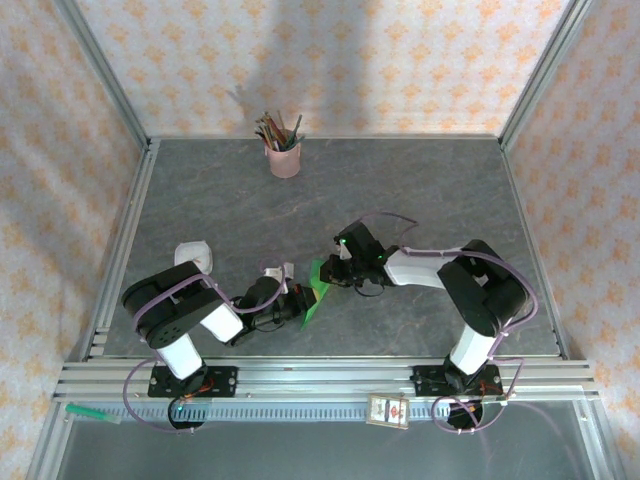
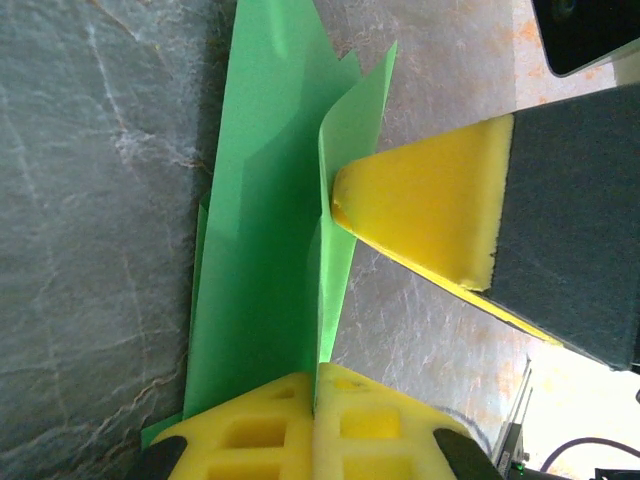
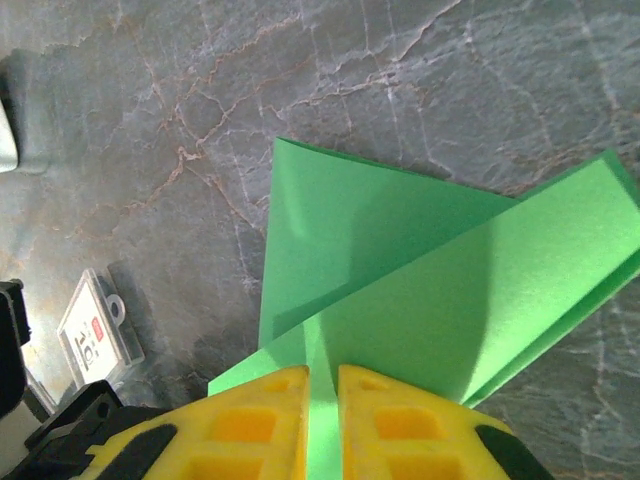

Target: Fold a paper plane with a square sheet of paper (pick it up from the middle)

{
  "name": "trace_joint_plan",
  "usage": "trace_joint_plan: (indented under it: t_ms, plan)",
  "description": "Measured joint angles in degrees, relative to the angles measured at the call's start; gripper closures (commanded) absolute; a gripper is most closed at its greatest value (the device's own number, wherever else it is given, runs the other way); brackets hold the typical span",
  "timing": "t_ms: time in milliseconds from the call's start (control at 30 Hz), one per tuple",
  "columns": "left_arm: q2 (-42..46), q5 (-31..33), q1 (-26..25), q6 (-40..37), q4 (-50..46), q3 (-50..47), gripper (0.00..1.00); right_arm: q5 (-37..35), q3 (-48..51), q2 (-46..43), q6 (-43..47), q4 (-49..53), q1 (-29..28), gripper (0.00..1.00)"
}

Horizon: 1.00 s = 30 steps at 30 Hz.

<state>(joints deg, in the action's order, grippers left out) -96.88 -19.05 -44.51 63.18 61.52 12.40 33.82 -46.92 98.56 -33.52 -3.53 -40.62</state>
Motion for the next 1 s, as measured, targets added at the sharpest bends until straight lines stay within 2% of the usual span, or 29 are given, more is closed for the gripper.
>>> trace_joint_plan:
  t_ms: [700, 1000]
  plan:
    - [0.6, 0.0, 0.0, 0.4, -2.1, 0.7, 1.0, -1.0, -1.4, 2.9, 2.8, 0.4, -0.3, 0.86]
    - [3.1, 0.2, 0.0, -0.6, -7.4, 1.7, 0.87, -1.8, -1.5, 3.0, 3.9, 1.0, -0.5, 0.88]
